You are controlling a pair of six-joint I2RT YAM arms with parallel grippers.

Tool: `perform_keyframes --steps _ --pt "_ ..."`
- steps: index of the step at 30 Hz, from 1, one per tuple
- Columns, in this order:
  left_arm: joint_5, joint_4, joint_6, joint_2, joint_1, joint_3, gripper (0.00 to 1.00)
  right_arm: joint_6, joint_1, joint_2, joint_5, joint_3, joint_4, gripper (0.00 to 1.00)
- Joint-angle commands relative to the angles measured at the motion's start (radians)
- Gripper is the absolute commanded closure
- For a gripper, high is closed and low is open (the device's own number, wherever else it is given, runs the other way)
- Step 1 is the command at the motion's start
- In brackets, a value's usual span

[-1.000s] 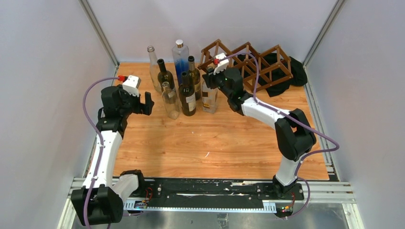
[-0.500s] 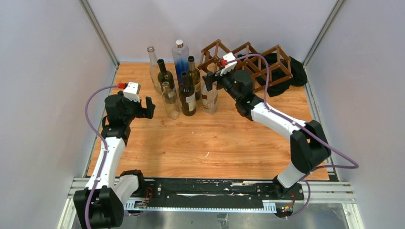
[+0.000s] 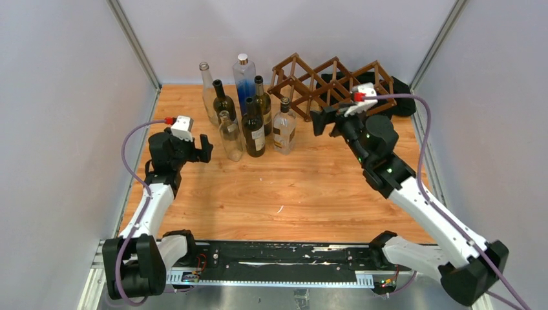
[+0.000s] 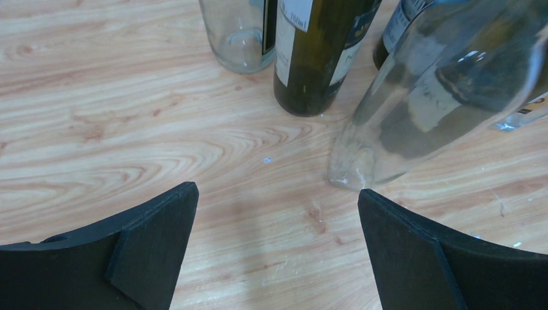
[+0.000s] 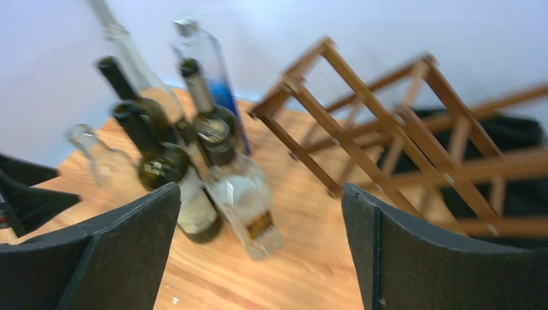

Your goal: Take the wine bottle off the wine rack

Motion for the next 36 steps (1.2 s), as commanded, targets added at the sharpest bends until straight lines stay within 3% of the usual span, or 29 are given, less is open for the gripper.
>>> perform_keyframes --steps 1,5,12,17,20,23,24,26,27,31,33,36 --pt "-0.01 0.174 -0.018 0.06 0.004 -0.055 0.0 0.08 -0.02 -0.123 0.322 -0.132 -0.221 0.03" --pt "-0.029 0.344 -0.038 0.095 0.004 -0.119 0.0 0.089 -0.093 -0.224 0.493 -0.269 -0.255 0.02" --pt "-0.007 0.679 -0.033 0.225 0.002 -0.258 0.0 0.061 -0.237 -0.299 0.75 -0.511 -0.115 0.0" --pt "-0.002 0.983 -0.053 0.331 0.003 -0.363 0.0 0.119 -0.41 -0.278 0.74 -0.634 -0.027 0.01" --pt "0.003 0.94 -0.031 0.305 0.0 -0.369 0.0 0.087 -0.47 -0.212 0.704 -0.713 0.14 0.04" --pt "-0.039 1.024 -0.033 0.303 -0.012 -0.419 0.0 0.08 -0.491 -0.115 0.673 -0.757 0.298 0.04" --pt "-0.086 1.075 -0.006 0.312 -0.031 -0.457 0.0 0.066 -0.492 -0.068 0.663 -0.768 0.344 0.04" --pt "-0.131 1.357 -0.001 0.407 -0.076 -0.536 0.0 0.024 -0.491 0.002 0.638 -0.783 0.446 0.04" --pt "-0.136 1.396 -0.003 0.424 -0.082 -0.542 0.0 0.009 -0.492 0.033 0.624 -0.783 0.477 0.05" --pt "-0.154 1.067 0.026 0.316 -0.084 -0.457 0.0 -0.05 -0.491 0.142 0.553 -0.795 0.624 0.09" --pt "-0.164 1.155 -0.007 0.377 -0.084 -0.449 0.0 -0.07 -0.491 0.198 0.512 -0.809 0.712 0.08" --pt "-0.179 1.087 0.003 0.337 -0.084 -0.45 0.0 -0.179 -0.492 0.232 0.343 -0.882 0.886 0.04"
